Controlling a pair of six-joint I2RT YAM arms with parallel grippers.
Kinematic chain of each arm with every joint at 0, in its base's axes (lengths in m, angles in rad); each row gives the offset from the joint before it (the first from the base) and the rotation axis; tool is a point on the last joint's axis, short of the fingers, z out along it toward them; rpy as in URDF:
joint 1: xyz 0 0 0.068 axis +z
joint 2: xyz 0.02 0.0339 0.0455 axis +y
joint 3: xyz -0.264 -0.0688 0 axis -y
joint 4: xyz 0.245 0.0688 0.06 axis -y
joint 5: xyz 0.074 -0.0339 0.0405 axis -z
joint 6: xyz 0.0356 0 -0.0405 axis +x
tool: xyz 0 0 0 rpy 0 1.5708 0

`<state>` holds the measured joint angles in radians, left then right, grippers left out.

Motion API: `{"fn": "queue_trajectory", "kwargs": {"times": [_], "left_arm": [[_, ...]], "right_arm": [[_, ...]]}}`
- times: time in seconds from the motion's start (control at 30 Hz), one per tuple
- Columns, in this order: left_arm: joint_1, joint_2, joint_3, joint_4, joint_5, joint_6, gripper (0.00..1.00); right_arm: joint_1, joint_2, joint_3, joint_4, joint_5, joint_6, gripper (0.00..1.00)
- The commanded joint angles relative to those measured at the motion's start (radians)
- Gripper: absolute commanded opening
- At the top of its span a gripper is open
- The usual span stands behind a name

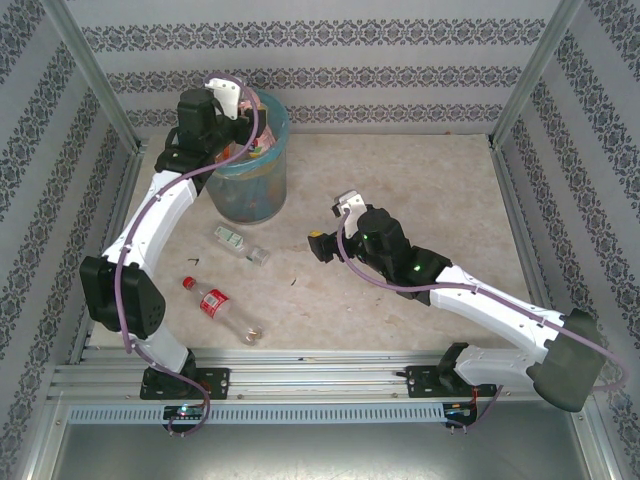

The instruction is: Put the plastic bottles in the bin

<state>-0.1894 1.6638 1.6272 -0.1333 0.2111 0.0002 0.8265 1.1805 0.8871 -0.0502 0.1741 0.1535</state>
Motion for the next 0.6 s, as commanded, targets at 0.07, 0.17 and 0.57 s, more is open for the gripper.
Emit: {"fn": "queue_trajectory", "kwargs": {"times": [0.07, 0.17, 0.57], "left_arm": [[0.022, 0.070, -0.028, -0.142, -0.010, 0.079, 0.50], [0.023, 0.077, -0.020, -0.154, -0.016, 0.105, 0.51], [0.023, 0.111, -0.021, -0.158, 0.033, 0.139, 0.56]], "right_arm": [[-0.010, 0.019, -0.004, 0.026, -0.016, 0.015, 0.98], [-0.010, 0.026, 0.002, 0.021, -0.019, 0.014, 0.98], [-0.010, 0.047, 0.013, 0.021, -0.028, 0.021, 0.98]]}}
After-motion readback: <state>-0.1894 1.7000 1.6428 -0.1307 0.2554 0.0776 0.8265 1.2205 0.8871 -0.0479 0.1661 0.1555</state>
